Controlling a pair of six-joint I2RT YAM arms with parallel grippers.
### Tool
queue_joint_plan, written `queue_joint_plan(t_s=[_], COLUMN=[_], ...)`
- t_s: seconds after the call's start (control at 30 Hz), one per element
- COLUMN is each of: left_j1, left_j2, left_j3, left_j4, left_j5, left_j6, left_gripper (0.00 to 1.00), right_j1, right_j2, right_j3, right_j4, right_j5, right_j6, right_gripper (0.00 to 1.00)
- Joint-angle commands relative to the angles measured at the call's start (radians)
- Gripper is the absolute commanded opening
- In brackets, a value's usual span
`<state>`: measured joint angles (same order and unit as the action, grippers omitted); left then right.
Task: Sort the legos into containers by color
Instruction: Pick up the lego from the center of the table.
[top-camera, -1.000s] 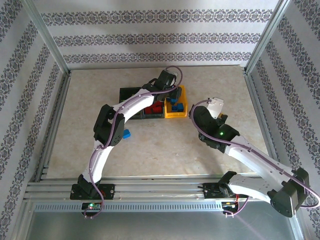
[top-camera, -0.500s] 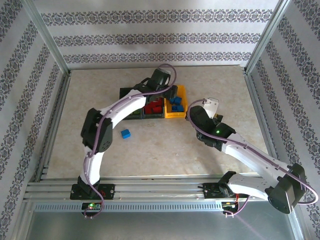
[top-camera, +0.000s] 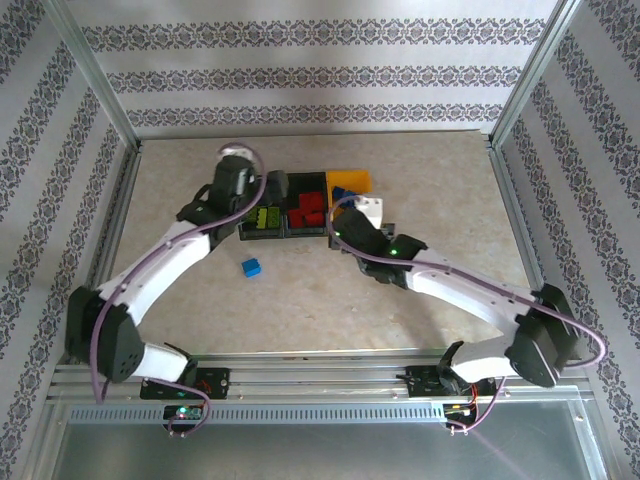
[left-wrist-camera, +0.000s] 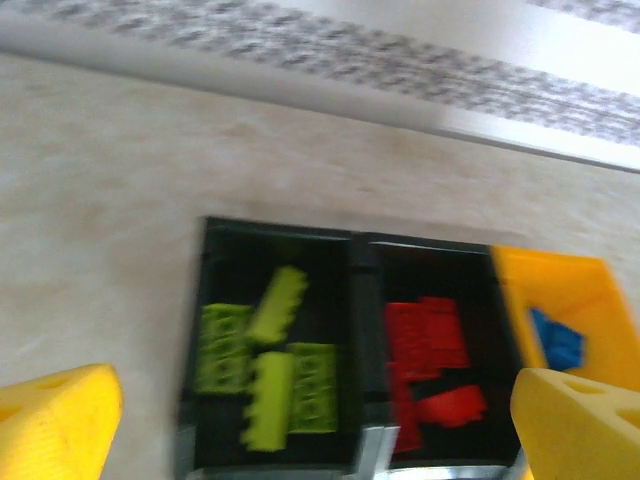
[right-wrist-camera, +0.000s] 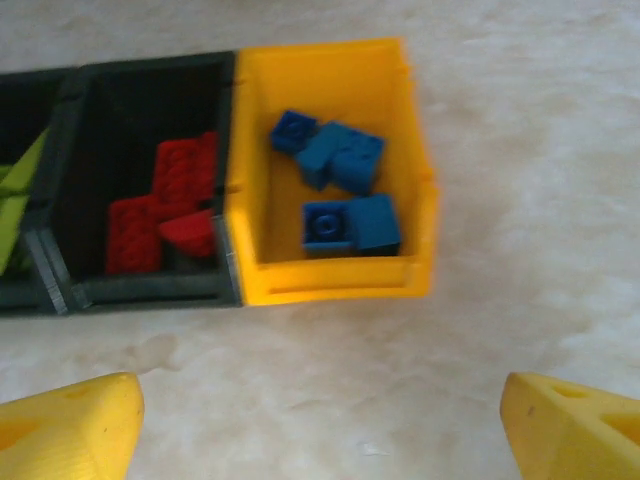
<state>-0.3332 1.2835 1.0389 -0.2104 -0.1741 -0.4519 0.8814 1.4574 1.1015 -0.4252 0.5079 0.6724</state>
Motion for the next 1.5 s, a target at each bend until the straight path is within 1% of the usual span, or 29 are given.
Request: queue_joint_plan(t_s=[0.0,0.13,0.23,0.37,0.53,0.73,0.87,1.0,1.13,1.2,1.23,1.37,1.47], left_j1=[0.086,0.194,0.269,0.359,0.449,0.502,0.51,0.511,0.513,0.513,0.513,0.513,0.514], left_j2=[-0.138,-0.254,-0.301,-0.315,-0.313,-0.314,-0.318,-0.321,-0.325,-0.327,-0.328,-0.334,-0.341], left_j3=[-0.09,-0.173,-0.222,-0.257,-0.282,-0.297,-0.302,-0.309,-0.311,-0.311,-0.31,-0.315,-0.318], left_j4=[-0.041,-0.121,-0.162,-0.192,-0.184,-0.161,-0.155,-0.147,-0.145,-0.147,-0.147,-0.149,-0.147], left_j5=[-0.059,-0.075,-0.062,-0.039,0.014,0.042,0.055,0.066,0.069,0.066,0.064,0.057,0.054], left_j6=[-0.047,-0.035,-0.027,-0.021,-0.042,-0.061,-0.066,-0.071,-0.073,-0.074,-0.074,-0.074,-0.075], left_gripper=[1.0,1.0,1.0,1.0,1.0,1.0,1.0,1.0,1.0,1.0,1.0,1.0,1.0], right_j1=[0.036,0.079,0.105,0.131,0.142,0.16,0.165,0.165,0.165,0.165,0.165,0.165,0.163], right_j2=[0.102,0.269,0.396,0.552,0.658,0.766,0.826,0.892,0.95,0.959,0.956,0.913,0.866], right_j3=[0.091,0.227,0.345,0.497,0.602,0.712,0.768,0.836,0.902,0.915,0.911,0.875,0.839], right_j4=[0.006,-0.012,-0.045,-0.113,-0.139,-0.168,-0.18,-0.217,-0.257,-0.266,-0.265,-0.255,-0.25], right_j5=[-0.119,-0.226,-0.299,-0.339,-0.381,-0.415,-0.431,-0.414,-0.415,-0.42,-0.419,-0.4,-0.377], right_j6=[-0.03,-0.056,-0.072,-0.089,-0.107,-0.144,-0.153,-0.163,-0.171,-0.168,-0.167,-0.165,-0.165], right_gripper=[0.89,0.87,0.87,0.86,0.86,0.85,0.85,0.83,0.74,0.67,0.64,0.45,0.38])
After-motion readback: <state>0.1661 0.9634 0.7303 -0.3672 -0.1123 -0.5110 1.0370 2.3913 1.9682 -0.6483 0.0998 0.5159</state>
